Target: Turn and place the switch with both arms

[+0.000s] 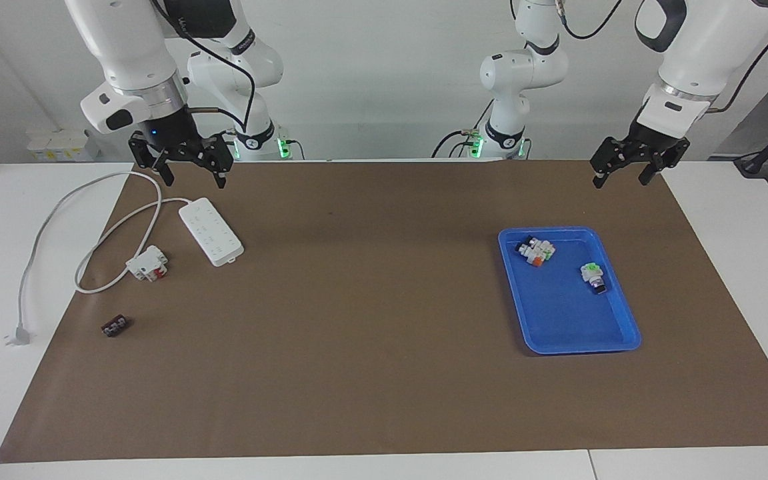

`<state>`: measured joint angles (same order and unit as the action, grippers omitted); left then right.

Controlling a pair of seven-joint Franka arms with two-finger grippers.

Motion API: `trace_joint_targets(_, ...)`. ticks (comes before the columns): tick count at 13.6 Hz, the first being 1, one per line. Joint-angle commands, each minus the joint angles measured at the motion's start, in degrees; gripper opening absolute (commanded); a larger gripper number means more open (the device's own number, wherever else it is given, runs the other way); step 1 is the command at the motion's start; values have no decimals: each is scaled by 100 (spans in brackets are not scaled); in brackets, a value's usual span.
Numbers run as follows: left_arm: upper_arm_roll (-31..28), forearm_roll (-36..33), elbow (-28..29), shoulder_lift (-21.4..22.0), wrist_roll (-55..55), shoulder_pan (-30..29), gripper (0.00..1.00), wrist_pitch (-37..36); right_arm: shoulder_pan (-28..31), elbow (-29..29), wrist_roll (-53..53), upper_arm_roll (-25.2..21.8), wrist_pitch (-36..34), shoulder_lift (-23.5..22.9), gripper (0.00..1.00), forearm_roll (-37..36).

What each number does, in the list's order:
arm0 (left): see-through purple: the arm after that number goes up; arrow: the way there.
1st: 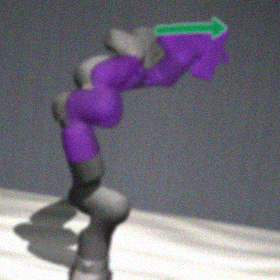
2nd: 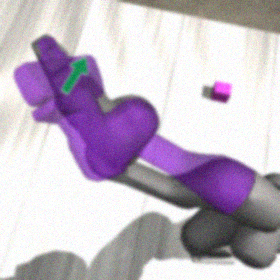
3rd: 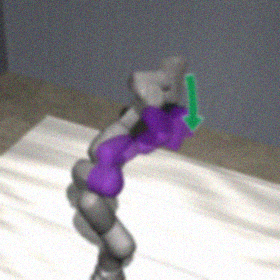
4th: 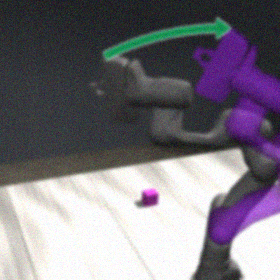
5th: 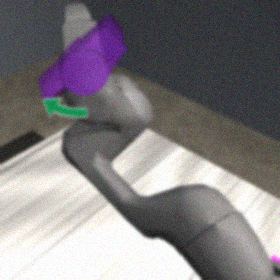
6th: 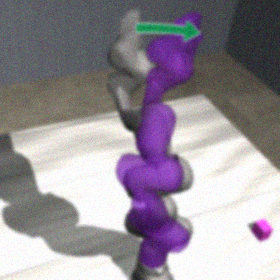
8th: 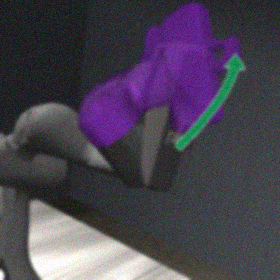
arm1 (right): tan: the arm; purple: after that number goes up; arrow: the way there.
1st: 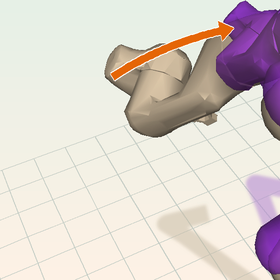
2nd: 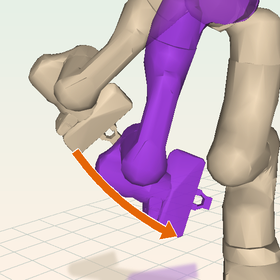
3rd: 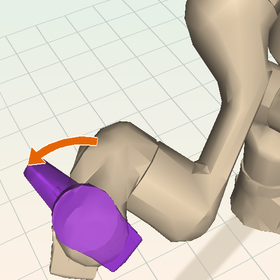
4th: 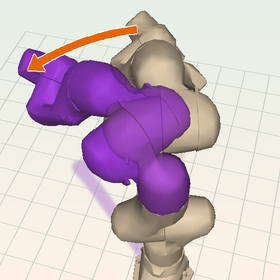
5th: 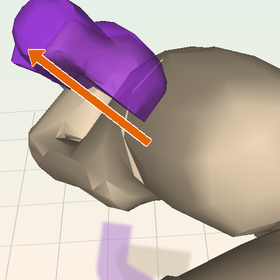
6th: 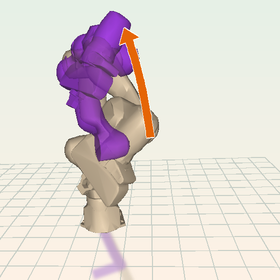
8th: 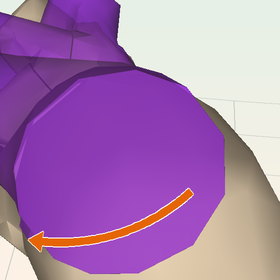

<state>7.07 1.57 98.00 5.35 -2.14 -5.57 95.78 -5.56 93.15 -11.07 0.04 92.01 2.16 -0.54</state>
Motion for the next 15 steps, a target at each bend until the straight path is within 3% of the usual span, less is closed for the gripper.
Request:
trace_joint_targets(1, 40, -122, -149, -7, 29, 20, 100, -139, 89, 115, -44, 4, -8, 126, 100, 124)
trace_joint_targets(15, 40, -122, -131, -7, 486, 20, 100, -7, 90, 107, -53, -4, 54, 126, 100, 124)
